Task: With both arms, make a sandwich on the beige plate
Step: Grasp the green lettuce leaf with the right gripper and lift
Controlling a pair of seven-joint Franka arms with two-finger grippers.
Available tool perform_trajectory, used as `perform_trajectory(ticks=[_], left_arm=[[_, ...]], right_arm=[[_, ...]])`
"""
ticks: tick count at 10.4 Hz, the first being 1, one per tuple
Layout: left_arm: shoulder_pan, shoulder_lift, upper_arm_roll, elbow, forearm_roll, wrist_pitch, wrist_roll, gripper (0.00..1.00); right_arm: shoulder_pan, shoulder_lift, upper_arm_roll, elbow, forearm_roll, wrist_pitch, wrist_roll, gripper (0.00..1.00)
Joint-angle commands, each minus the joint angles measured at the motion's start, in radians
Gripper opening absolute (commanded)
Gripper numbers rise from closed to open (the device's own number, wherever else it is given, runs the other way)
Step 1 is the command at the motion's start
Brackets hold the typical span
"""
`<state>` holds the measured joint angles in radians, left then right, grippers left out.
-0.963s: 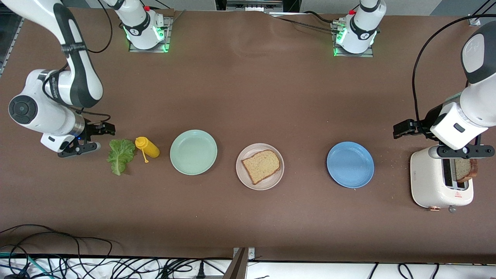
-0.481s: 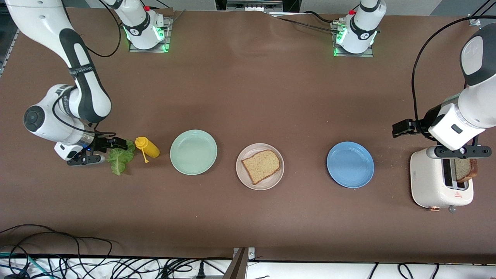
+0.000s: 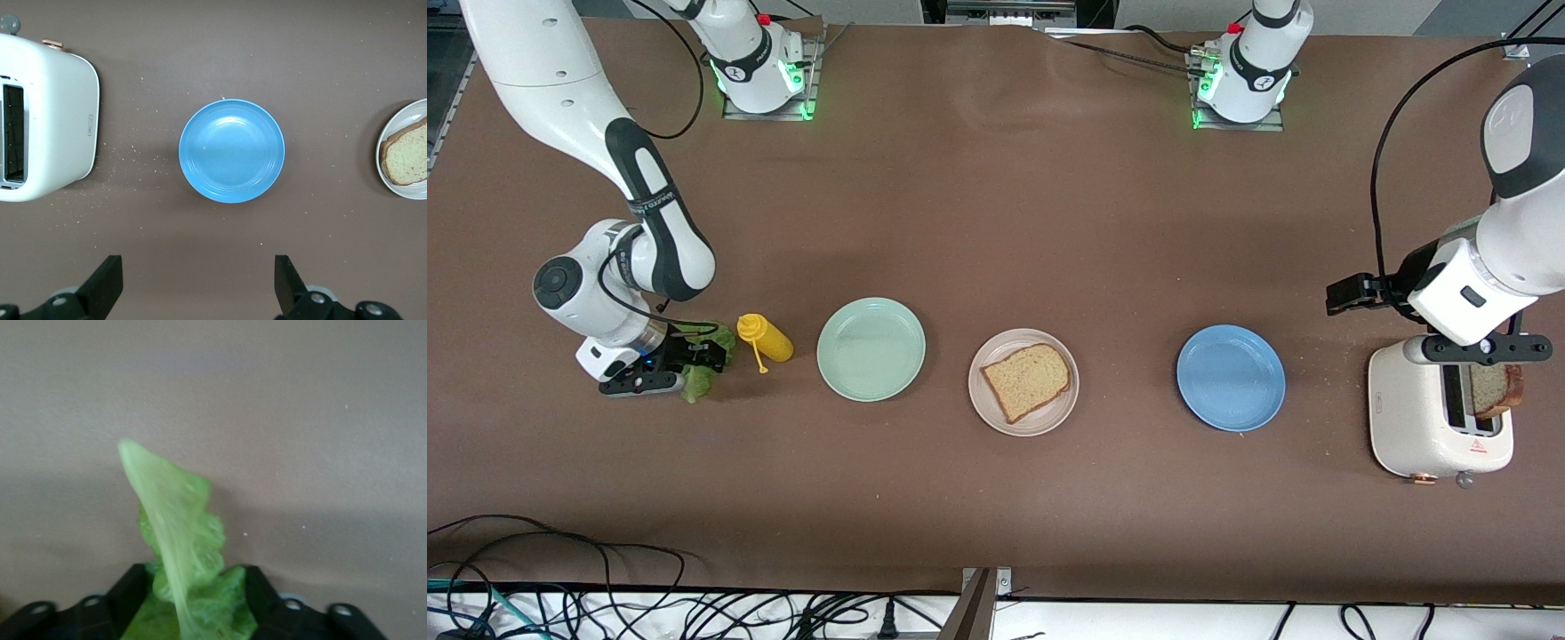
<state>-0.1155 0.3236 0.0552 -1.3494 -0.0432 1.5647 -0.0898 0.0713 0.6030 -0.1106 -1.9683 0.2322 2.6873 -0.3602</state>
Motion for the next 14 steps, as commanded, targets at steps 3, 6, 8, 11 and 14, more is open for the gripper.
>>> perform_trajectory(ticks=[3,6,8,11,14], left_arm=[[0.008,-0.002,-0.006,0.004,0.026,-0.015,0.028,1.0],[0.013,-0.002,-0.006,0.006,0.026,-0.014,0.028,1.0],[0.014,-0.003,-0.006,0.006,0.026,-0.015,0.028,1.0],[0.014,-0.005,-0.006,0.006,0.026,-0.017,0.027,1.0],[0.016,-0.005,-0.006,0.007,0.026,-0.022,0.028,1.0]], right_arm=[[-0.001,-0.015,-0.004,0.011,0.006,-0.004,-0.065,0.0],[-0.001,-0.038,-0.006,0.077,0.003,-0.146,-0.065,0.0],[-0.001,-0.077,-0.006,0.17,0.001,-0.352,-0.06,0.0],[-0.001,-0.146,-0.03,0.334,-0.013,-0.713,-0.048,0.0],[0.004,-0.207,-0.029,0.477,-0.033,-1.025,0.066,0.0]])
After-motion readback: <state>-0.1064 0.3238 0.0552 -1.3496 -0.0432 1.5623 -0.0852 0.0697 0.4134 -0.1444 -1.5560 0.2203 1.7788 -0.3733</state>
